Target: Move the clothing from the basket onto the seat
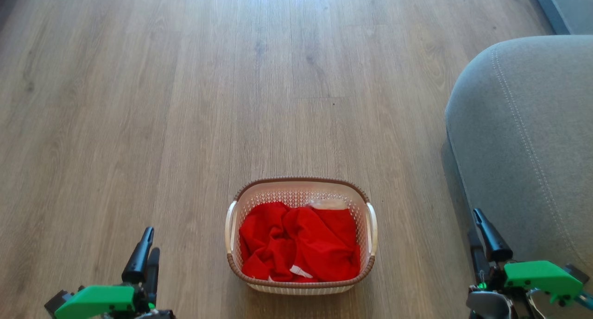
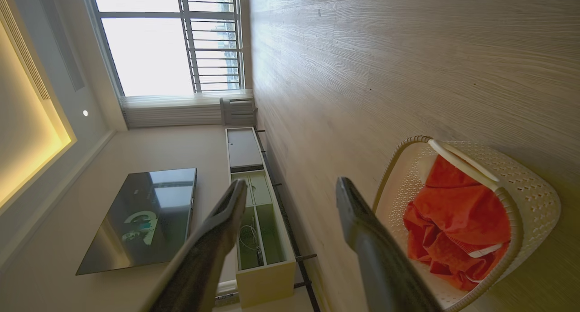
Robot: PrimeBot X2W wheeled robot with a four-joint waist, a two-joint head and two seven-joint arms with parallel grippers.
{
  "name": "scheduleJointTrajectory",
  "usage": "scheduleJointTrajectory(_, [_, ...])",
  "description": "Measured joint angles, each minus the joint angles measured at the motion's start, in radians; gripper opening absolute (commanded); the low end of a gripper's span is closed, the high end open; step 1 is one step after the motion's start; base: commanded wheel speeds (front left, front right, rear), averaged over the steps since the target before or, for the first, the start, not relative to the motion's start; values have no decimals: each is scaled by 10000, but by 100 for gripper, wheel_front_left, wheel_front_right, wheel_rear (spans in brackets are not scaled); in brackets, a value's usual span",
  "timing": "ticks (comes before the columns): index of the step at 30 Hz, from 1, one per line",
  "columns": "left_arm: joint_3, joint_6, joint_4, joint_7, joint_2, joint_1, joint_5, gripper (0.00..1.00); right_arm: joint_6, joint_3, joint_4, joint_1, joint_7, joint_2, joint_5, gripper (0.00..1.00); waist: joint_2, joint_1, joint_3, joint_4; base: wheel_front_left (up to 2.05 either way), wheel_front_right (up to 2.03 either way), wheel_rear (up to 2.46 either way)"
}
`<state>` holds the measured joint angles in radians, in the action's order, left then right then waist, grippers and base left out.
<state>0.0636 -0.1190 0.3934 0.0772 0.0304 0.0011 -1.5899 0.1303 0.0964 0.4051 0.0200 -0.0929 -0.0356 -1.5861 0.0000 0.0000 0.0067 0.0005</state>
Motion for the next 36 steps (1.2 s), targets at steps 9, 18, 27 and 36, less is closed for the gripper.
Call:
scheduleJointTrajectory(9, [-190,-2,44,-272,67,-221,430,100,0,-449,44,380,408,-117,357,100,0,0,25,6,0,0,0])
scheduleJointTrajectory(18, [-222,-6,52,-525,111,-487,1400,100,0,-800,207,794,681,-330,1097,100,0,0,49,13,0,0,0])
scheduleJointTrajectory(27, [-339,-8,50,-802,186,-813,2512,100,0,-1200,382,1185,941,-431,2176,100,0,0,78,28,0,0,0])
scheduleJointTrajectory(36, [-573,-10,96,-1064,313,-993,3825,100,0,-1638,520,1571,1181,-575,3359,100,0,0,124,44,0,0,0])
